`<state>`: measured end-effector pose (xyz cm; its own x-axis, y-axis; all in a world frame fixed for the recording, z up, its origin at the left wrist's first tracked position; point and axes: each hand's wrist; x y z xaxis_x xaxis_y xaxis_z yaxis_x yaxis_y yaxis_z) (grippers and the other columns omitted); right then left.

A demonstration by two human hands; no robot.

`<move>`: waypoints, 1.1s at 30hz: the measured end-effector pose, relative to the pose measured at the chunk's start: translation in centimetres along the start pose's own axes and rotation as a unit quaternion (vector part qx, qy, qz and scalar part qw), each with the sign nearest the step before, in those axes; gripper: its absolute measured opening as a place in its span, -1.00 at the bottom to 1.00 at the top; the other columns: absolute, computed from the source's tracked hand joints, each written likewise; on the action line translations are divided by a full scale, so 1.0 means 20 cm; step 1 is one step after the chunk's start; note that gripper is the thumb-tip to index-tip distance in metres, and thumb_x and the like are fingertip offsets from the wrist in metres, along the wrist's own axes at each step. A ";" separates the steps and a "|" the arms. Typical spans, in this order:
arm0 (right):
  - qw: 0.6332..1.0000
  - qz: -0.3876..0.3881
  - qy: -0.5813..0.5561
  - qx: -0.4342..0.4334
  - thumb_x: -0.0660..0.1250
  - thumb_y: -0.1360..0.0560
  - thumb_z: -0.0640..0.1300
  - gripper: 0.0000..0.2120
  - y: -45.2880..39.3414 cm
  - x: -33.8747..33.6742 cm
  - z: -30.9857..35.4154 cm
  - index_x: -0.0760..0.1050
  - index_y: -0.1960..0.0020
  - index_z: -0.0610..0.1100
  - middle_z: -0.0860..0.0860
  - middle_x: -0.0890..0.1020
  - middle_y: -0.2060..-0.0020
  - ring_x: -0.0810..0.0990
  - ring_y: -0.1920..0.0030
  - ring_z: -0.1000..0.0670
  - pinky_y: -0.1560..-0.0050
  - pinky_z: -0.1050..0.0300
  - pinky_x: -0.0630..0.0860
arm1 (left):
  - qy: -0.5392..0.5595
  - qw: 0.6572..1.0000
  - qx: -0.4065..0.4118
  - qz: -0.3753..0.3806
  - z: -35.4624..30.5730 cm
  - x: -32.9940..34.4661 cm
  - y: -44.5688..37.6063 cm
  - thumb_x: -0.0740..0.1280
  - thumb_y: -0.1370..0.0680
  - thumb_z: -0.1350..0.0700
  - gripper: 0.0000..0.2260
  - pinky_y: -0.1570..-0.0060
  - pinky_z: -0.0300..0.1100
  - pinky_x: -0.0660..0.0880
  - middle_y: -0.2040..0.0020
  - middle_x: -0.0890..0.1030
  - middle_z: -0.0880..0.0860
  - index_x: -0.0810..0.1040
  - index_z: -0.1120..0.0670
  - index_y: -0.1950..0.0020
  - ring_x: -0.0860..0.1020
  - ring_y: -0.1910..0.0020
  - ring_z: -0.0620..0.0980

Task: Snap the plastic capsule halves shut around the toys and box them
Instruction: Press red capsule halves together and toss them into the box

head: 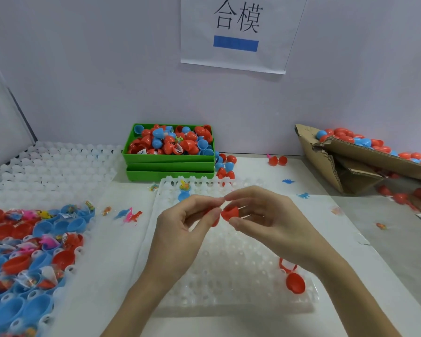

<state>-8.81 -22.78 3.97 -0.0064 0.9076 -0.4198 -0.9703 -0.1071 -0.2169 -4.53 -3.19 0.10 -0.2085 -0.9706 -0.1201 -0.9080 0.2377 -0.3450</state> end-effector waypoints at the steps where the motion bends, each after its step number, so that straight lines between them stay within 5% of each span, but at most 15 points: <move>1: 1.000 -0.024 -0.016 0.007 0.51 -0.54 -0.15 -0.68 0.00 0.02 0.00 0.59 -0.26 0.05 0.10 0.74 -0.01 0.73 -0.04 0.02 -0.06 0.21 0.65 | -0.006 1.000 0.006 -0.006 0.00 0.00 0.00 0.45 -0.58 0.19 -0.80 -0.05 -0.34 0.61 -0.01 0.75 -0.16 0.73 -0.06 -0.14 0.71 -0.03 -0.08; 6: 0.980 -0.109 -0.160 0.034 0.52 -0.52 -0.18 -0.73 0.00 0.13 0.01 0.64 -0.21 -0.05 0.04 0.76 0.00 0.76 -0.04 -0.01 -0.13 0.16 0.66 | -0.009 0.999 0.036 -0.039 -0.02 0.01 0.01 0.37 -0.62 0.13 -0.75 -0.12 -0.37 0.57 -0.12 0.72 -0.23 0.69 -0.12 -0.25 0.66 -0.18 -0.17; 12: 0.962 -0.152 -0.226 0.013 0.47 -0.56 -0.21 -0.79 0.01 0.21 0.01 0.67 -0.19 -0.10 -0.02 0.75 -0.03 0.75 -0.07 -0.06 -0.11 0.06 0.68 | -0.043 0.998 0.040 0.021 -0.01 0.01 0.00 0.28 -0.68 0.07 -0.59 -0.36 -0.39 0.41 -0.40 0.51 -0.37 0.45 -0.25 -0.50 0.44 -0.43 -0.35; 16: 0.957 -0.171 -0.233 -0.013 0.45 -0.57 -0.18 -0.79 0.01 0.23 0.02 0.66 -0.20 -0.08 -0.03 0.75 -0.03 0.74 -0.08 -0.07 -0.05 0.04 0.70 | 0.074 0.996 0.016 -0.049 -0.01 0.00 -0.02 0.40 -0.56 0.01 -0.65 -0.28 -0.30 0.54 -0.37 0.55 -0.34 0.55 -0.09 -0.36 0.58 -0.34 -0.22; 20: 0.964 -0.173 -0.199 -0.038 0.42 -0.59 -0.21 -0.78 0.01 0.24 0.01 0.65 -0.22 -0.07 0.00 0.73 -0.06 0.73 -0.10 -0.06 -0.03 0.05 0.71 | 0.122 0.992 0.011 -0.035 -0.01 -0.03 -0.02 0.48 -0.53 0.13 -0.80 -0.14 -0.32 0.59 -0.28 0.68 -0.14 0.74 -0.01 -0.14 0.65 -0.26 -0.13; 28: 0.970 -0.168 -0.161 -0.069 0.34 -0.64 -0.28 -0.72 0.01 0.26 -0.01 0.63 -0.29 -0.05 0.06 0.70 -0.16 0.70 -0.17 -0.05 -0.06 0.06 0.70 | 0.096 0.995 -0.018 -0.029 -0.03 -0.01 -0.01 0.44 -0.53 0.00 -0.82 -0.05 -0.45 0.54 -0.15 0.73 -0.15 0.76 -0.14 -0.10 0.66 -0.20 -0.17; 33: 0.970 -0.178 -0.139 -0.085 0.34 -0.64 -0.31 -0.68 0.00 0.28 -0.04 0.63 -0.33 -0.05 -0.02 0.68 -0.20 0.70 -0.16 -0.09 -0.09 0.00 0.69 | 0.103 0.993 -0.043 -0.027 -0.04 0.00 0.00 0.39 -0.63 0.11 -0.82 -0.01 -0.40 0.58 -0.02 0.77 -0.07 0.74 -0.03 -0.17 0.74 -0.04 -0.07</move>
<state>-8.72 -18.04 0.96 0.2344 0.9712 -0.0415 -0.8687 0.1901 -0.4573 -4.83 -3.22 0.76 -0.2213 -0.9708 0.0926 -0.9455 0.1903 -0.2642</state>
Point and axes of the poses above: each hand's wrist, its own y-axis away from the middle knuckle, its own x-axis out of the palm, z = x × y
